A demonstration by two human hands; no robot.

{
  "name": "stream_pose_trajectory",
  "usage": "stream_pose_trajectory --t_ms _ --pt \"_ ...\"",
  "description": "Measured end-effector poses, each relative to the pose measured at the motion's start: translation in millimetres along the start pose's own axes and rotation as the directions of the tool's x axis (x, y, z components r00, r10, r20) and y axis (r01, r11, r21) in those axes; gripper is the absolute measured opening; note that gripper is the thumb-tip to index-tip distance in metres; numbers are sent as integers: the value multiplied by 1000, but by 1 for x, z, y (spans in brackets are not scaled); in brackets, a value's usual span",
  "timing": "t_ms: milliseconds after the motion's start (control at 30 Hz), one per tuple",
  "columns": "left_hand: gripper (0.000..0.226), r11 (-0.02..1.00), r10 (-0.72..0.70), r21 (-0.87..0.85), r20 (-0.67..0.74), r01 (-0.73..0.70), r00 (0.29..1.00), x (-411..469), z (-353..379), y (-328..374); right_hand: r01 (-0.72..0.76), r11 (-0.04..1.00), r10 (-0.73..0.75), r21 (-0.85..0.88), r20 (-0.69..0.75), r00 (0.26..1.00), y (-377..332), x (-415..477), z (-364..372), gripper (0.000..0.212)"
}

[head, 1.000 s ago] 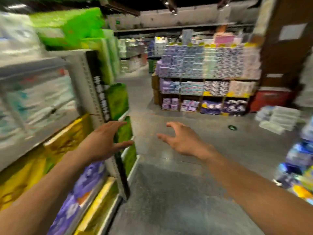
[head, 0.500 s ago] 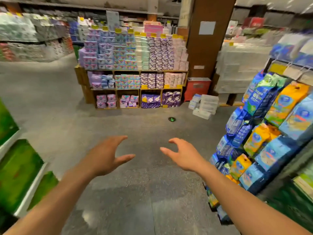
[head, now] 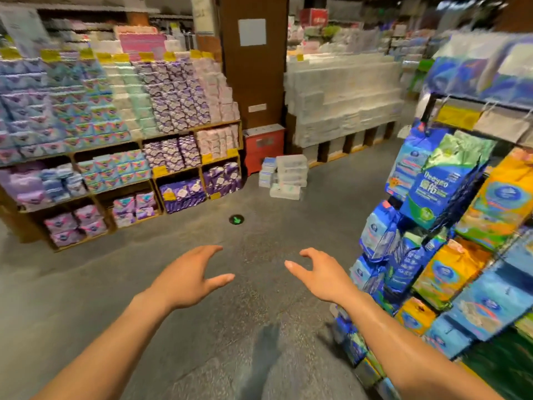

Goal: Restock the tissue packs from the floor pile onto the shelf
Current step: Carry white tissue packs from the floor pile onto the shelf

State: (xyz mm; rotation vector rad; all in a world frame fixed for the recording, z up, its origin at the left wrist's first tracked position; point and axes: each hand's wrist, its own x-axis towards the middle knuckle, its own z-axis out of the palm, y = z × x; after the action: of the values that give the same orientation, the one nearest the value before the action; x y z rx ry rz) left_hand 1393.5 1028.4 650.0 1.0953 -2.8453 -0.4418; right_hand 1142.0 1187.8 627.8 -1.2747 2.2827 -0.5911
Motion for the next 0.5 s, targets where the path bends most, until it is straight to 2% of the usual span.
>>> stream_pose_trajectory --t_ms 200,400,500 --pt "89 997 78 -18 102 -77 992 203 27 -22 -77 995 79 61 -27 997 43 175 -22 76" --pt "85 998 19 -68 120 -11 993 387 2 -51 -117 993 117 19 8 993 45 364 -79 77" --pt "92 999 -4 -53 107 10 994 466 -8 -73 -138 990 137 9 35 990 40 444 -101 79"
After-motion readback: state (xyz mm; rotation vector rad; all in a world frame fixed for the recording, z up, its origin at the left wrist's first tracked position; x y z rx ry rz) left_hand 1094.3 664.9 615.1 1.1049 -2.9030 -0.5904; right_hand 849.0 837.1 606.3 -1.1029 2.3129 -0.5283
